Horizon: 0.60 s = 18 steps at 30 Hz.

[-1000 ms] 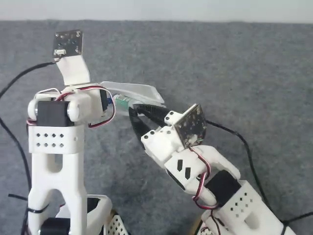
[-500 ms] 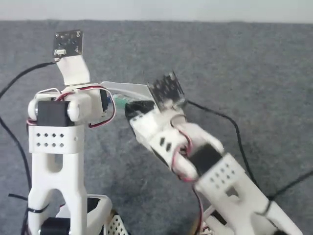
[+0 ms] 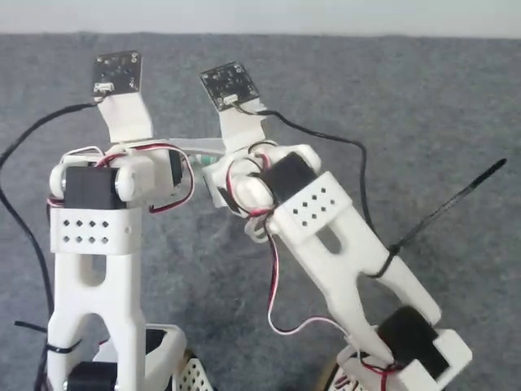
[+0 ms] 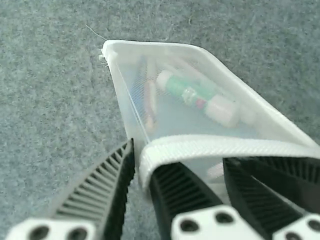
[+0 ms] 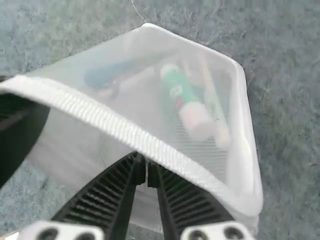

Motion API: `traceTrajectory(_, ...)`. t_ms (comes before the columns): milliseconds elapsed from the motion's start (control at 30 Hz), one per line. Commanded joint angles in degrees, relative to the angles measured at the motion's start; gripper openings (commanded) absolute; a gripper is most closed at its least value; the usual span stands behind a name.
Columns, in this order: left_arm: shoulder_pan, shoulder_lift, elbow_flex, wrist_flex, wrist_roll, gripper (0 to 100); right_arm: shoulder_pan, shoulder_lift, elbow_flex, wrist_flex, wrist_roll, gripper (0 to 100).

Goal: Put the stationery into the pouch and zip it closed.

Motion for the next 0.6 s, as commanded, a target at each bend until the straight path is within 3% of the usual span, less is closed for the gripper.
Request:
traceTrajectory(0,-0.5,-0.3,-0.9,-1.1,-0.6,1,1.3,-1.7,-1.8,2.4,-0.3,1.7)
traceTrajectory(367,-0.5,-0.6,-0.9,-1.1,-0.6,1,7.1,-16.1,1.5,2.2,0.1,1.7)
traceTrajectory(567,-0.5,-0.3,-0.9,-1.1,-0.6,1,7.4,-24.5,2.0,3.1,7.9,1.7)
